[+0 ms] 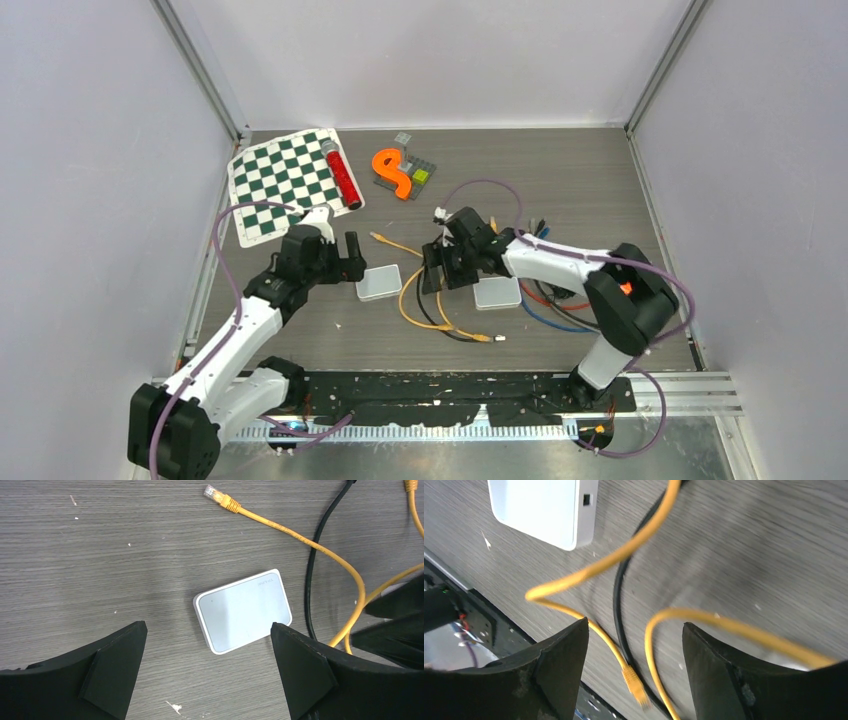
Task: Pull the plug from the switch port
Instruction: Reset both arms
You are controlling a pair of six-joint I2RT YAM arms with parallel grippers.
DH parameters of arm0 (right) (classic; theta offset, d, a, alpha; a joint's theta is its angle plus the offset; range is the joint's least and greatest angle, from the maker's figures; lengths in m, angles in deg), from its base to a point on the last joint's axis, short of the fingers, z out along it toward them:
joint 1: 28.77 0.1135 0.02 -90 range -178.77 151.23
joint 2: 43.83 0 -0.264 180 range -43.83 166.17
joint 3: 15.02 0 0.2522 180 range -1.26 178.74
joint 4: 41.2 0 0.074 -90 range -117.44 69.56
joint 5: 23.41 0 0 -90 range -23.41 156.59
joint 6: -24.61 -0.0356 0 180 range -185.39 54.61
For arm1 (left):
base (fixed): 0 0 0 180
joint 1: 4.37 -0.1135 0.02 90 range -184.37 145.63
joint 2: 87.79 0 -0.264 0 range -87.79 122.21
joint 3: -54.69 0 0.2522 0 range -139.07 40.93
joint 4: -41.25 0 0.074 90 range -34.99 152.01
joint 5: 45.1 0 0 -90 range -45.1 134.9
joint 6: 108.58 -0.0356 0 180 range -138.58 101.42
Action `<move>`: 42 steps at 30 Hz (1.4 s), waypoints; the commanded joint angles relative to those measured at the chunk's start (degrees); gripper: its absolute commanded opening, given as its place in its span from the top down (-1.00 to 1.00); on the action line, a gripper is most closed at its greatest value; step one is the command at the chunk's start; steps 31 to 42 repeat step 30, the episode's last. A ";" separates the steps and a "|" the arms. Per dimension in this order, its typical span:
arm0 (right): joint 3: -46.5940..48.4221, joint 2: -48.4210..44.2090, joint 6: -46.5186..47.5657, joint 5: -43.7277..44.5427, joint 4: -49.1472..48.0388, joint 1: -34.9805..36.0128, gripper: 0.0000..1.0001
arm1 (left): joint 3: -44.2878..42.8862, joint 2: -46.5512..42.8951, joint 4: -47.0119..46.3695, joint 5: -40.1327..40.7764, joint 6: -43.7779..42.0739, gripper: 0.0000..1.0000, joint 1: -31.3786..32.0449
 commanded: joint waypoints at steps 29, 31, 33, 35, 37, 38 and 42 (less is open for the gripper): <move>-11.90 -60.03 6.97 49.13 18.05 -22.81 -0.91 | -8.53 -1.50 3.56 13.30 4.28 -0.99 -0.40; -12.10 -59.68 6.78 48.59 17.91 -22.83 -0.91 | -8.11 -2.18 3.31 13.57 4.17 -0.99 -0.37; -12.10 -59.68 6.78 48.59 17.91 -22.83 -0.91 | -8.11 -2.18 3.31 13.57 4.17 -0.99 -0.37; -12.10 -59.68 6.78 48.59 17.91 -22.83 -0.91 | -8.11 -2.18 3.31 13.57 4.17 -0.99 -0.37; -12.10 -59.68 6.78 48.59 17.91 -22.83 -0.91 | -8.11 -2.18 3.31 13.57 4.17 -0.99 -0.37; -12.10 -59.68 6.78 48.59 17.91 -22.83 -0.91 | -8.11 -2.18 3.31 13.57 4.17 -0.99 -0.37; -12.10 -59.68 6.78 48.59 17.91 -22.83 -0.91 | -8.11 -2.18 3.31 13.57 4.17 -0.99 -0.37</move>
